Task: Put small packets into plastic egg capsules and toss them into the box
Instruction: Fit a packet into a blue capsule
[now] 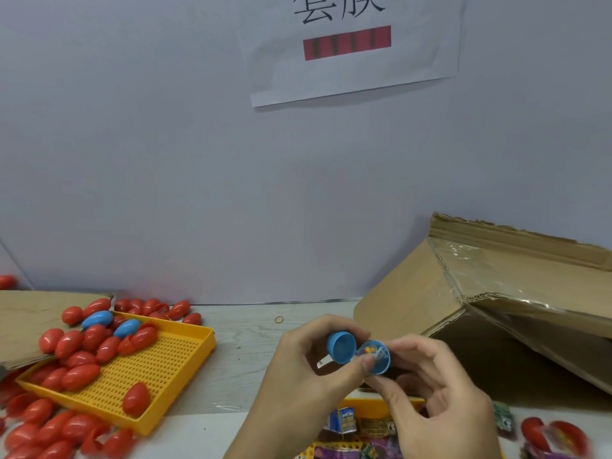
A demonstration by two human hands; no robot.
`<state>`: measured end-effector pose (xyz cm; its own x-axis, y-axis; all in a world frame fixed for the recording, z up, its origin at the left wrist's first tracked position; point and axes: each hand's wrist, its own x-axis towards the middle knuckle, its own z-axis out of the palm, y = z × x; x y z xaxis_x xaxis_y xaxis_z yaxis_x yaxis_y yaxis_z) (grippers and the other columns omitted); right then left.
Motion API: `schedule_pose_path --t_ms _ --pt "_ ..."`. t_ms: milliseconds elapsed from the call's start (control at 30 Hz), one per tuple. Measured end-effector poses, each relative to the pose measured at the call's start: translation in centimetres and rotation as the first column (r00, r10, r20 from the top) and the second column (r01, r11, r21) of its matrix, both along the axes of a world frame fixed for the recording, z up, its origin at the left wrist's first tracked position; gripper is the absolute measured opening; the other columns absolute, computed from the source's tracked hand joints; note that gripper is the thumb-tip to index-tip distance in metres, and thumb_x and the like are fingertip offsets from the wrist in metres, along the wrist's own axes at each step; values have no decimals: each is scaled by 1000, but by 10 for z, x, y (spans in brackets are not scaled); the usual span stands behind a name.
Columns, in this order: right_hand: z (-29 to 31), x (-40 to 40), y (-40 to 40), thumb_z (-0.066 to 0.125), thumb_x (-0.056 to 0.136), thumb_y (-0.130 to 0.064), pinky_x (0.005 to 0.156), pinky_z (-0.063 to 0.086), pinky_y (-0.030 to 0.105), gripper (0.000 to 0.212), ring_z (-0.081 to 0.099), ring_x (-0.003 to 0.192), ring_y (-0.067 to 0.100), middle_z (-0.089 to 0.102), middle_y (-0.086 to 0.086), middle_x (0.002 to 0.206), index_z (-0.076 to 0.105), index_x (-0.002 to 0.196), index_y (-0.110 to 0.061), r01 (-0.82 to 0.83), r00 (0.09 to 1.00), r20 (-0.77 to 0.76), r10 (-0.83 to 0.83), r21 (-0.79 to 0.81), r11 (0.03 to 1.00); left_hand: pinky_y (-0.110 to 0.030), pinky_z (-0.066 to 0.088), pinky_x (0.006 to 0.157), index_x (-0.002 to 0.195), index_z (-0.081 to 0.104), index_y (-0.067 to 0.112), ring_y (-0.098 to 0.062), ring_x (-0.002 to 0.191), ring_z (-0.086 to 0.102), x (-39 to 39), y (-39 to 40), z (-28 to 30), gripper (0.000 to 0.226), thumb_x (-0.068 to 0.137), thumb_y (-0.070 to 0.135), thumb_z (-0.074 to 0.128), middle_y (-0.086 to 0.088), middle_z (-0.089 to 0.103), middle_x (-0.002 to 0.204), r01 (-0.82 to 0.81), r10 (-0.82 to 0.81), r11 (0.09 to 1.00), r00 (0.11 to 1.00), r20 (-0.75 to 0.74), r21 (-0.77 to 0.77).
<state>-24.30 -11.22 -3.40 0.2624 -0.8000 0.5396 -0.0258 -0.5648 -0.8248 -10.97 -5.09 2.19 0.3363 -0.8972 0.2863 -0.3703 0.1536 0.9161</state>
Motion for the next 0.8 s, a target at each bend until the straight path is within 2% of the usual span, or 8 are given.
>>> schedule_pose_path --t_ms 100,167,267,367,433,567,700,800 --pt "2 0 1 88 60 -9 62 55 19 56 68 82 2 72 -20 87 64 97 -43 26 999 -43 -28 -57 998 -13 53 74 86 73 35 -3 91 68 -1 -1 0 15 72 35 78 13 71 90 -13 13 1000 1000 -2 2" --pt "5 0 2 88 59 -11 60 55 19 47 68 81 2 72 -17 86 69 89 -41 23 997 -64 -30 -104 994 -12 52 73 84 73 35 -2 88 68 -2 -2 0 14 75 29 80 13 73 87 -30 30 1000 1000 8 9" --pt "11 -2 2 88 60 -15 60 53 16 44 67 80 4 69 -17 85 70 95 -36 27 989 -138 -54 -187 982 -12 52 73 82 75 37 0 86 68 -2 -3 1 18 77 21 81 15 74 84 -41 40 999 998 39 34" --pt "14 -1 2 79 67 -23 66 54 18 31 65 84 2 68 -18 91 71 96 -32 38 991 -121 -63 -203 979 -17 55 77 84 76 38 -1 87 69 -3 -3 2 14 77 26 79 15 75 85 -28 25 997 999 29 74" --pt "15 -1 2 72 70 -29 66 54 17 25 65 83 1 68 -17 89 71 95 -31 65 992 -92 -87 -216 974 -22 57 82 89 77 34 -4 90 71 -1 -1 2 12 81 25 78 12 76 89 15 -13 994 1000 -14 113" --pt "15 -2 0 74 74 -18 62 51 14 21 62 86 -1 67 -16 85 70 90 -31 100 987 -101 -128 -245 964 -20 55 88 109 68 34 -7 98 71 4 4 3 30 85 18 74 10 76 100 116 -100 975 991 -90 192" --pt "14 -1 -1 72 71 -19 65 51 10 17 63 73 1 68 -10 84 75 87 -20 103 969 -192 -157 -266 958 -15 54 82 105 67 33 -3 93 71 3 3 5 28 81 24 77 13 76 96 70 -67 978 998 -23 198" --pt "12 -2 -1 83 66 -10 72 50 9 28 64 79 2 69 -11 85 74 90 -22 81 958 -246 -147 -259 963 -13 53 83 106 71 34 3 96 69 2 1 3 31 77 26 79 17 75 99 43 -49 977 999 23 211"
